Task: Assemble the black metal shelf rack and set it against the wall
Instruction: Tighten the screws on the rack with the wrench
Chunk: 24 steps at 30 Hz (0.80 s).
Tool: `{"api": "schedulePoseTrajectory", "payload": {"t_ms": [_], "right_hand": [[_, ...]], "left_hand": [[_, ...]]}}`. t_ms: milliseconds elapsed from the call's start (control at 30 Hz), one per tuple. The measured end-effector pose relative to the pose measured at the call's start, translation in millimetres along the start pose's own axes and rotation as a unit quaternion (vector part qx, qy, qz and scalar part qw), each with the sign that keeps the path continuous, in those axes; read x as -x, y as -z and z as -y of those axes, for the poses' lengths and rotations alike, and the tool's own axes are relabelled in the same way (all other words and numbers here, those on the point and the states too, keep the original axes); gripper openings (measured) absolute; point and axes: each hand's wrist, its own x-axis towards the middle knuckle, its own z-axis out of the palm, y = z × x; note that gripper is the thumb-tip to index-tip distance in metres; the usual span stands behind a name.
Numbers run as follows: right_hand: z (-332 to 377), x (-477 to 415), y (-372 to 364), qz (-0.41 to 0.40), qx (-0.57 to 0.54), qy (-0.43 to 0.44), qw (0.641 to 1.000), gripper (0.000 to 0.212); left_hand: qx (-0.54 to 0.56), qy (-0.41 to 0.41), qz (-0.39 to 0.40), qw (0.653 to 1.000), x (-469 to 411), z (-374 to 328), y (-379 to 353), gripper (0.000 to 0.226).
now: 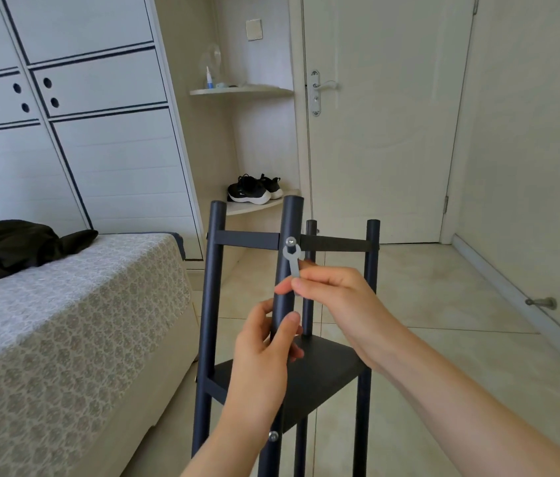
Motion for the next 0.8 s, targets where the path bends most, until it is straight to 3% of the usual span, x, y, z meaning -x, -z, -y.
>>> {"api": "schedulePoseTrajectory", "payload": {"t_ms": [533,700,800], "right_hand": [[-1.3,0.8,-2.8,-0.012,-0.027,0.04,0.999,0.023],[-1.6,3.9,-1.0,-0.012,-0.031,0.039,0.999,0.025],[-0.7,4.7,-0.1,-0.011,-0.03,0.047,0.998,0.025]], "left_hand": [[0.005,-0.01,0.038,0.999,1.9,6.0,8.4,0.019],[0.004,0.001,0.037,0.999,5.7,3.7,9.8,0.044],[0.008,0.005,0.038,0.999,6.7,3.3,11.0,0.042]]}}
